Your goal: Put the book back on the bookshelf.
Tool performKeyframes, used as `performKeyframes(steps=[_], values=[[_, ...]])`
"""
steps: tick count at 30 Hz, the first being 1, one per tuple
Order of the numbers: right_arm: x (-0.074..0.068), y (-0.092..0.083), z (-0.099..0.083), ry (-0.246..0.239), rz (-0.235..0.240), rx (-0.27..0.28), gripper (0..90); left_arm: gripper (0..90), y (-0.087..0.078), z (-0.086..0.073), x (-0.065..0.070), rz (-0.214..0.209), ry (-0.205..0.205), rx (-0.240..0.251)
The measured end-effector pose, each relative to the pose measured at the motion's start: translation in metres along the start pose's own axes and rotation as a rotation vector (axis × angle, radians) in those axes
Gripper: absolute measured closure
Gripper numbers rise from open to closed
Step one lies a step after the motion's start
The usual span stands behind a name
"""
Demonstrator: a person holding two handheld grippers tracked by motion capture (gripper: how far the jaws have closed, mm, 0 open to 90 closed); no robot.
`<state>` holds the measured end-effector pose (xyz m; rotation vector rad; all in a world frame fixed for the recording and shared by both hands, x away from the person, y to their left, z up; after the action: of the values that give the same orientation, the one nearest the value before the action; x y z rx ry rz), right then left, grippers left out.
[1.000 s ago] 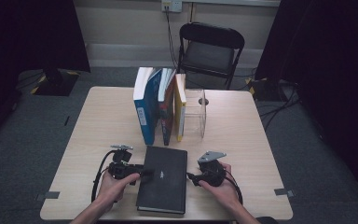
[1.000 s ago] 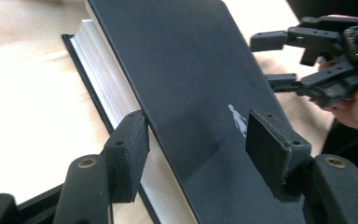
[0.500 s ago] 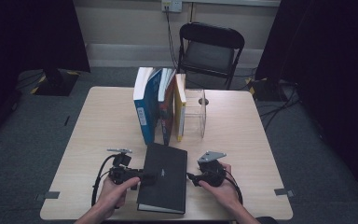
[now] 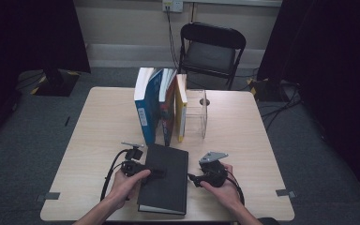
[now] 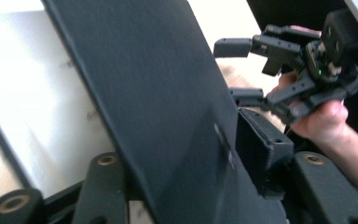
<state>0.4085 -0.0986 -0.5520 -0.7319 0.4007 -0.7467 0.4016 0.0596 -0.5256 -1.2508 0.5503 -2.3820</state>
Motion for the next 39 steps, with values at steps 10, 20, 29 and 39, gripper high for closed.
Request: performKeyframes(steps=[10,20,29,39], values=[[0.001,0.000,0.000,-0.003,0.001,0.000,33.9,47.7,0.007,0.005,0.001,-0.038,0.039,-0.015],[0.000,-0.001,0.000,-0.003,0.011,-0.005,31.3,63.8,0.005,0.006,0.000,-0.096,0.028,-0.010],[-0.001,-0.014,0.007,0.007,0.030,0.052,27.7,64.9,0.003,0.007,0.006,-0.075,0.081,0.003],[-0.017,-0.022,0.012,0.033,0.138,0.090,23.1,64.4,0.003,0.007,0.011,-0.051,0.126,0.013]])
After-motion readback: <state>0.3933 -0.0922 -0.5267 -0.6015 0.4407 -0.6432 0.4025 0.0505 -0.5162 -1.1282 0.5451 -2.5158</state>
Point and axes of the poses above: each handheld gripper's, and its own axes: y roughly forward along the jaws, z roughly out of its top, x roughly to its right, the point moved 10 cm from there along y, roughly forward along the jaws, and after that the axes turned 3 degrees about y, right-handed, at the moved point
